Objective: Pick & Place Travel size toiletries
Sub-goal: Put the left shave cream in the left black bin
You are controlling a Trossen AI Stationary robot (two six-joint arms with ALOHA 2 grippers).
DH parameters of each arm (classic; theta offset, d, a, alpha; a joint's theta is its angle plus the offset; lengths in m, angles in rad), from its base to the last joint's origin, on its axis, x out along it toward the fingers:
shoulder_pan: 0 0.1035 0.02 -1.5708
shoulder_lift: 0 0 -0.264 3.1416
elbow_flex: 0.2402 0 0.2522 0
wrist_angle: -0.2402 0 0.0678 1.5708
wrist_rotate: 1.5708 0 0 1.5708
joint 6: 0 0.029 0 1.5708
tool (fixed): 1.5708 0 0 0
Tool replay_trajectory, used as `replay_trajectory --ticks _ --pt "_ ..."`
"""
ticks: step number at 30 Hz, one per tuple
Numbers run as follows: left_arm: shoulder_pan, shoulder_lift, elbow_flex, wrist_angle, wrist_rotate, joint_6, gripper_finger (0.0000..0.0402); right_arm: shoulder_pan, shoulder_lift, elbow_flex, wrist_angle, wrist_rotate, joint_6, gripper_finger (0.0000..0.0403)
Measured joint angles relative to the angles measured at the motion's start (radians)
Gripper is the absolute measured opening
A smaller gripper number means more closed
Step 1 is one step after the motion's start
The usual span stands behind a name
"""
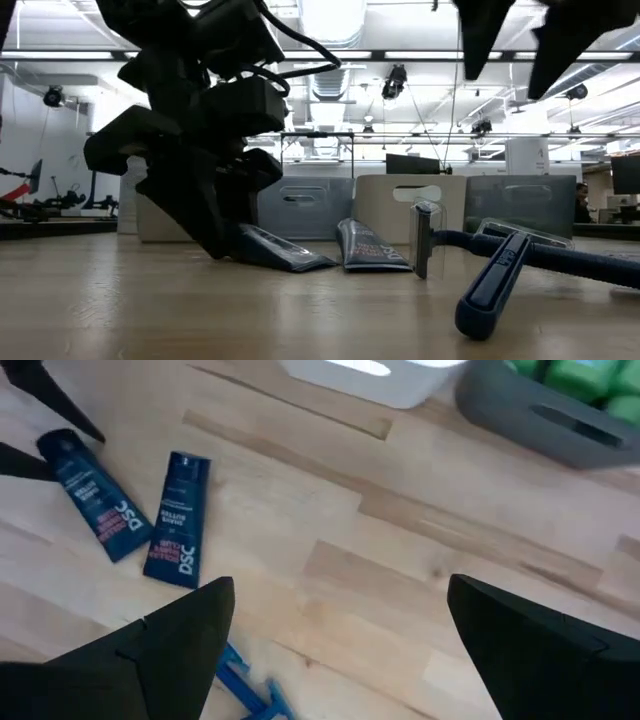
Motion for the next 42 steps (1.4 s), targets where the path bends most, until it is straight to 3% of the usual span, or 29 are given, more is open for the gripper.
replay_trajectory --ticks 7,13,20,26,28,34,42 --pt "-0.004 -0.008 0.0 0.005 0.007 -0.046 0.0132 0.063 -0.035 0.0 -0.108 0.092 0.134 0.0364" --pt "-0.004 -0.137 -0.001 -0.087 -0.039 -0.149 0.0129 0.083 -0.061 -0.001 -0.141 0.113 0.153 0.0364" --pt "0.009 -0.399 0.0 -0.222 -0.277 -0.25 0.0129 0.094 -0.085 -0.002 -0.151 0.209 0.208 0.0364" --pt "0.188 -0.492 0.029 -0.26 -0.342 -0.282 0.0129 0.094 -0.091 -0.002 -0.147 0.229 0.225 0.0364" --pt "0.283 -0.476 0.062 -0.307 -0.328 -0.274 0.0129 0.094 -0.09 -0.002 -0.141 0.229 0.23 0.0364" --pt "0.544 -0.32 0.183 -0.349 -0.151 -0.235 0.013 0.093 -0.089 -0.002 -0.107 0.229 0.23 0.0364" --pt "0.593 -0.024 0.421 -0.582 -0.136 -0.108 0.013 0.093 -0.089 -0.002 -0.092 0.198 0.242 0.0364"
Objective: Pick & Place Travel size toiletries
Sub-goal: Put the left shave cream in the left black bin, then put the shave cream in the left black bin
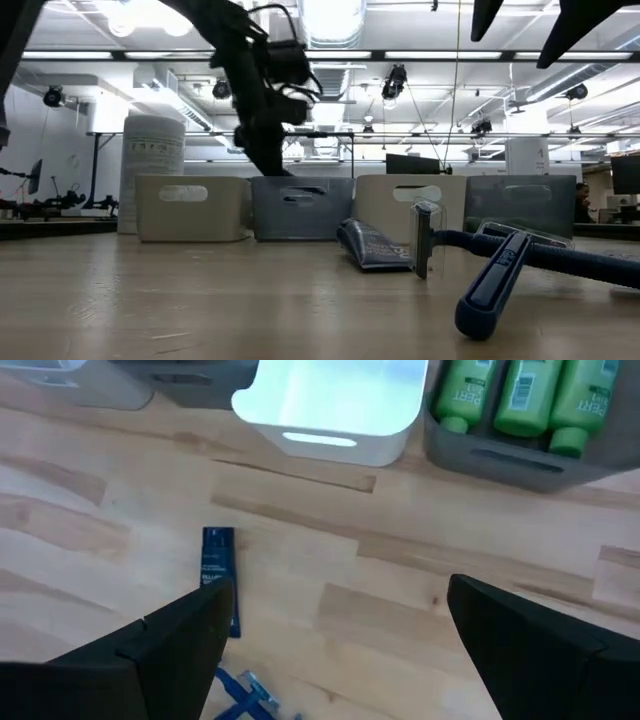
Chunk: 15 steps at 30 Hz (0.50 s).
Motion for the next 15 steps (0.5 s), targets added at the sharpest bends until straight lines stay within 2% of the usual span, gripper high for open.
replay_trajectory --ticks 6,15 --pt "0.0 0.108 0.11 -0.02 -0.064 0.038 0.0141 0.002 0.0 0.0 0.001 -0.002 0.014 0.0364" --pt "-0.001 0.107 0.13 -0.077 -0.095 0.025 0.0232 0.002 0.005 -0.002 0.0 -0.003 -0.006 0.0364"
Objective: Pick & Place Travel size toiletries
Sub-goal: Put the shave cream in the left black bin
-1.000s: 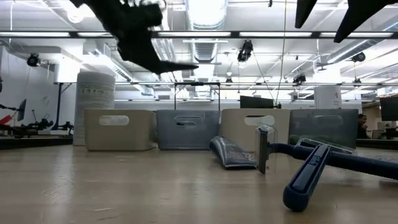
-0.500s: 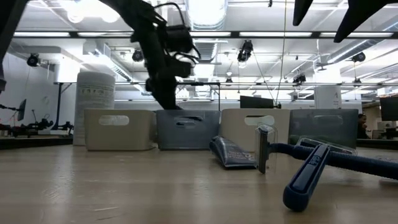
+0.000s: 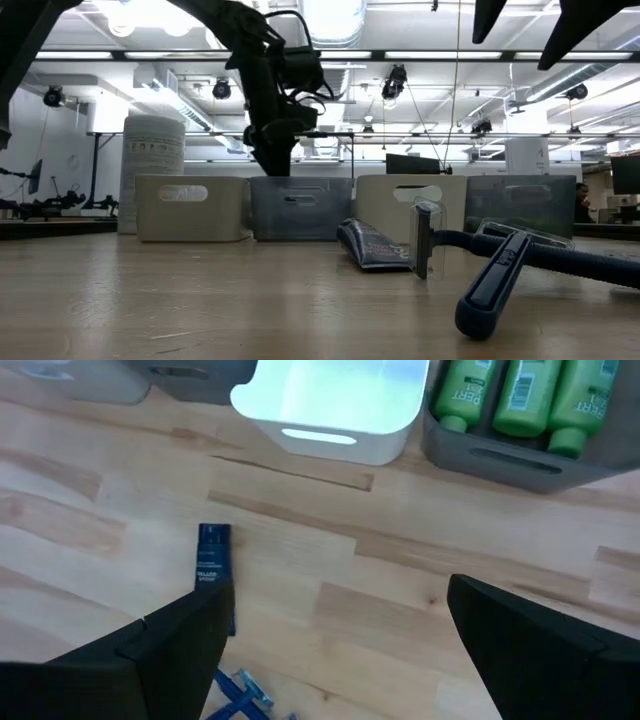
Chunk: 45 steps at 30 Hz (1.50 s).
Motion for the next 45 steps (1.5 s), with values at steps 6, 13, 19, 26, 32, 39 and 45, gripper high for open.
replay_trajectory --ticks 6,13,19,26,32,39,45 --pt "-0.042 -0.04 -0.002 -0.076 0.052 0.021 0.0263 0.0 0.0 0.0 -0.003 -0.002 -0.036 0.0364" --pt "-0.265 -0.159 -0.033 0.022 0.363 0.318 0.0254 0.001 0.0 0.0 -0.002 -0.016 -0.027 0.0364" --pt "-0.466 -0.147 -0.089 0.229 0.327 0.59 0.0243 0.062 -0.006 0.0 -0.001 -0.019 0.022 0.0364" --pt "-0.488 -0.021 -0.088 0.293 0.307 0.664 0.0235 0.152 -0.007 0.0 -0.011 0.006 0.139 0.0364" --pt "-0.515 0.047 -0.072 0.327 0.326 0.781 0.0234 0.163 -0.006 0.0 -0.012 0.006 0.148 0.0364" --pt "-0.532 0.16 -0.066 0.497 0.314 0.82 0.0233 0.162 -0.006 -0.001 -0.013 0.007 0.136 0.0364" --pt "-0.523 0.245 0.021 0.352 0.292 0.815 0.0233 0.162 -0.006 -0.001 -0.012 0.007 0.133 0.0364"
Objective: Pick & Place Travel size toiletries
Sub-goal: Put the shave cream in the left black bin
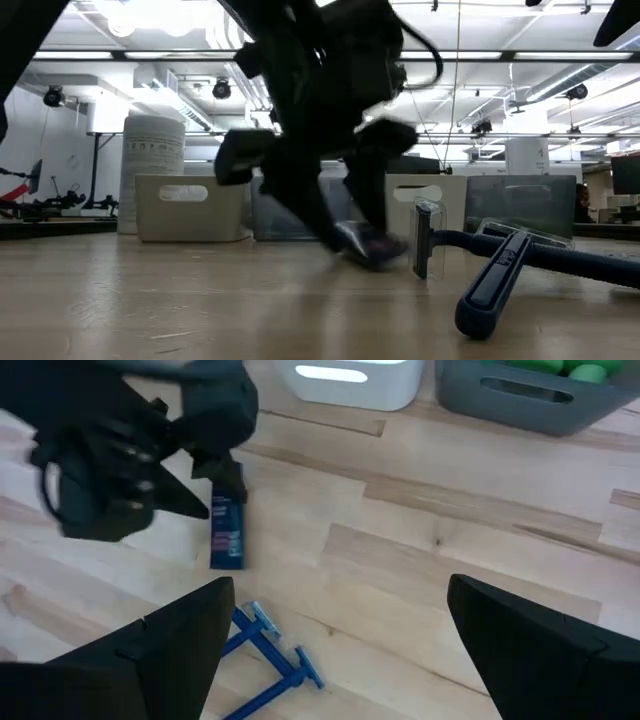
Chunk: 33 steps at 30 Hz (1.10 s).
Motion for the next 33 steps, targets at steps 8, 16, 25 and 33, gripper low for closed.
replay_trajectory --ticks 8,16,25,33 --pt "0.007 0.038 0.08 -0.193 -0.033 -0.112 0.0217 0.0 0.0 -0.001 -0.002 0.001 -0.011 0.0364" --pt "0.006 0.033 0.078 -0.201 -0.046 -0.187 0.0128 0.0 0.0 -0.004 -0.028 0.001 -0.018 0.0364" --pt "0.003 -0.095 0.076 -0.31 -0.074 -0.36 0.0128 0.0 0.0 -0.004 -0.036 0.001 -0.019 0.0364" --pt "0.038 -0.385 0.076 -0.37 -0.363 -0.537 0.013 -0.002 -0.001 -0.004 -0.058 0.002 0.008 0.0364"
